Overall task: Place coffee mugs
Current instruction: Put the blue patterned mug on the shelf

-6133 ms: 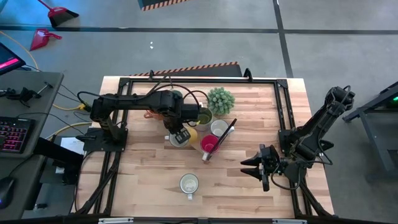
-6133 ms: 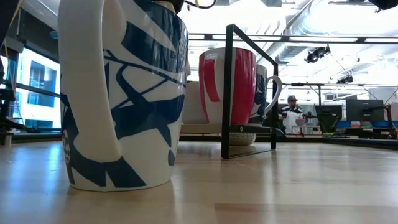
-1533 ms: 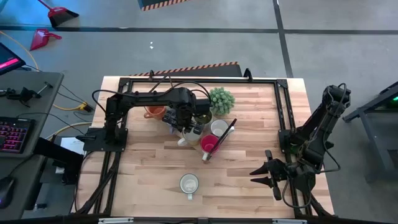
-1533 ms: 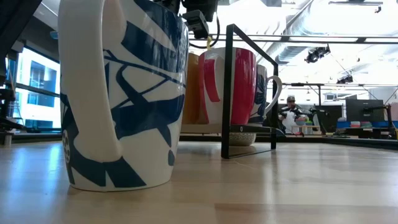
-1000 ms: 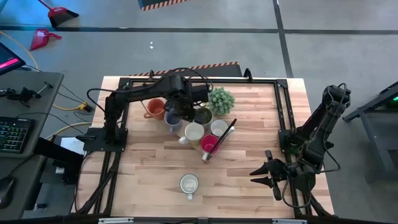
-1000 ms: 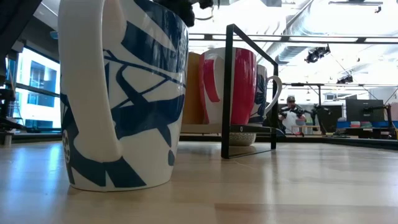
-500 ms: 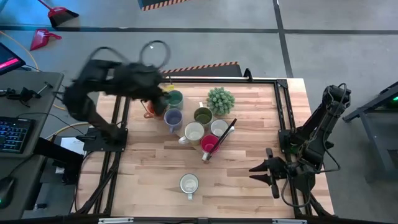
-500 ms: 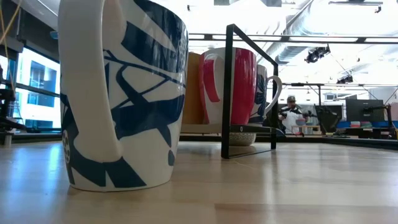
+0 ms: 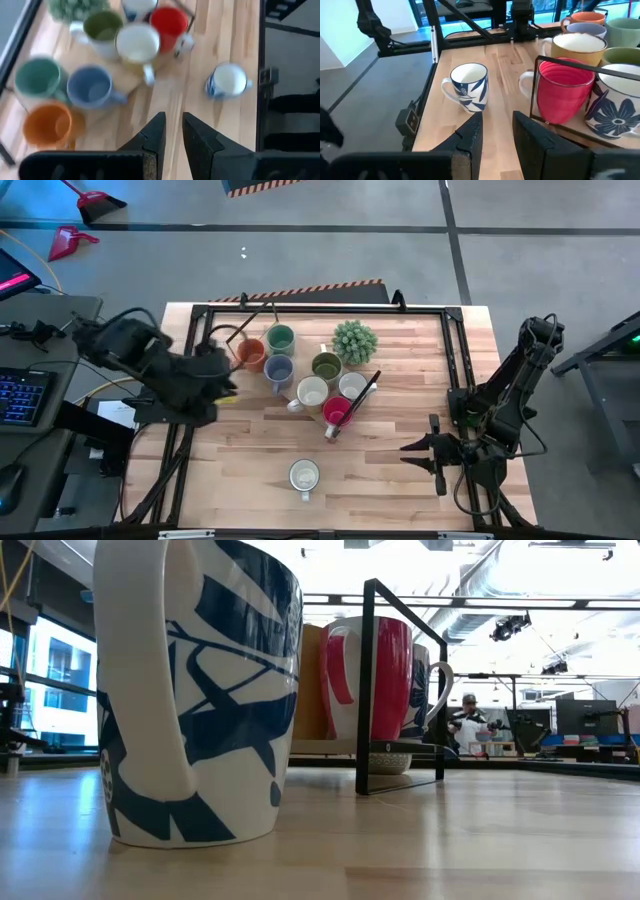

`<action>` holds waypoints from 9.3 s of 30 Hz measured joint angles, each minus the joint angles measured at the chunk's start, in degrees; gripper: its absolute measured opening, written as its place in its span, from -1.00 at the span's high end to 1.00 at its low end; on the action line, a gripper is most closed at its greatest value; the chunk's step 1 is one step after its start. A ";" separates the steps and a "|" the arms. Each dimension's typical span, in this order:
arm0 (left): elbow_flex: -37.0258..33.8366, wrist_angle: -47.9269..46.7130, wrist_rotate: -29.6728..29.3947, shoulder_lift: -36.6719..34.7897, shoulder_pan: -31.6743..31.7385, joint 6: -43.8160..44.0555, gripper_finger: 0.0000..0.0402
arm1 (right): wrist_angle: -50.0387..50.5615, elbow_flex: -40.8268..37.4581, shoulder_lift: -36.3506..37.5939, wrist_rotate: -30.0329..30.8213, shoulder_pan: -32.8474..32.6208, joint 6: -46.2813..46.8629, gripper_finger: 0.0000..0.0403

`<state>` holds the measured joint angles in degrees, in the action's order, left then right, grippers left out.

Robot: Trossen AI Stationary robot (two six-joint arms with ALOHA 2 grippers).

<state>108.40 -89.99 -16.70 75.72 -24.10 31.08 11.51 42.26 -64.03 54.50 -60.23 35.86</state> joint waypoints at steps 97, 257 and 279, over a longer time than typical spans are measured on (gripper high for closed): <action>-83.23 80.39 30.30 -51.62 38.07 -25.64 1.00 | 9.84 31.39 -14.56 -53.75 46.86 -20.77 0.57; -83.23 70.15 41.69 -60.89 38.05 -25.14 1.00 | 78.78 90.07 -71.11 -46.95 21.31 94.56 1.00; -83.23 70.26 41.69 -60.90 38.05 -23.92 1.00 | 74.14 90.05 -70.84 -42.17 28.53 84.07 1.00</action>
<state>25.17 -19.73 24.99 14.82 13.96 7.16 85.65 132.31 -134.87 12.33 -31.69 119.92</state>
